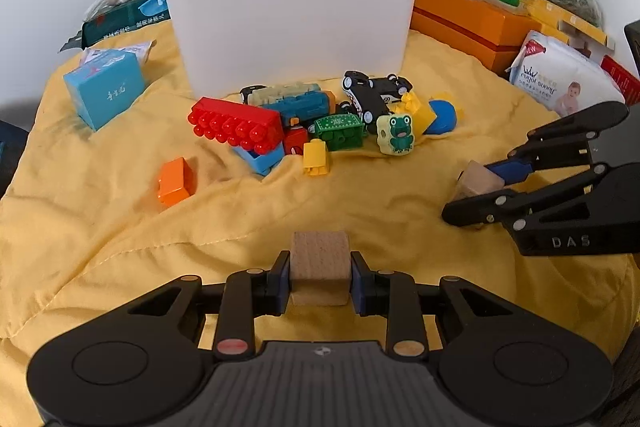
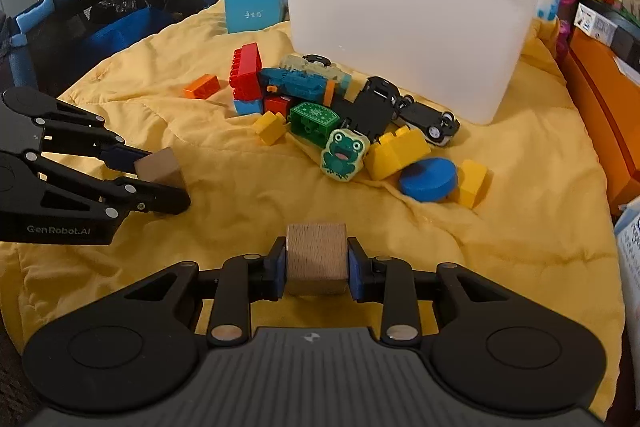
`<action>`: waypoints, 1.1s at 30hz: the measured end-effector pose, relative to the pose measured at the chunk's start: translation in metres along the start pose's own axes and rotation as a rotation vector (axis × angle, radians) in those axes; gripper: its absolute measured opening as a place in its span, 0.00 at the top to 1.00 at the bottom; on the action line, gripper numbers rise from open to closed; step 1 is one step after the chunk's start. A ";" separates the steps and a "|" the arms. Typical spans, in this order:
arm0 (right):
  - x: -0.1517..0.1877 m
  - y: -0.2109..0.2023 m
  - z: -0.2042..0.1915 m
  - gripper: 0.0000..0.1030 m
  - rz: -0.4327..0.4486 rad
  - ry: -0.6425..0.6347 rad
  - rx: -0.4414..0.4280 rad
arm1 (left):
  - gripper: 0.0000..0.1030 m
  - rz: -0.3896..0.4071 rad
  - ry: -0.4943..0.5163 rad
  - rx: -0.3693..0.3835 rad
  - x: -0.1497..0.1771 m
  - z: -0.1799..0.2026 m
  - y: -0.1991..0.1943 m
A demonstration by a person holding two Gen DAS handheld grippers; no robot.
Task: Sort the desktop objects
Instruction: 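Lift both held wooden cubes up over the white bin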
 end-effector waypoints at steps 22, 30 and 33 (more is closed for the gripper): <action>-0.097 -0.058 0.037 0.68 0.255 0.001 0.077 | 0.68 0.354 0.031 0.030 -0.171 -0.026 -0.052; -0.155 -0.055 0.076 0.68 0.365 0.055 0.179 | 0.68 0.363 0.011 -0.025 -0.232 -0.037 -0.012; -0.168 -0.046 0.090 0.68 0.374 0.100 0.187 | 0.68 0.335 0.021 -0.048 -0.240 -0.037 0.009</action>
Point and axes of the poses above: each gripper's, at about its wrist camera, not at the fingertips, and y roughly the way its jaws point, z to its right, x to its underside, the point moved 1 cm from there along y, roughly the way its jaws point, and after that the axes turned 4 degrees about -x, right-handed, at the moved point
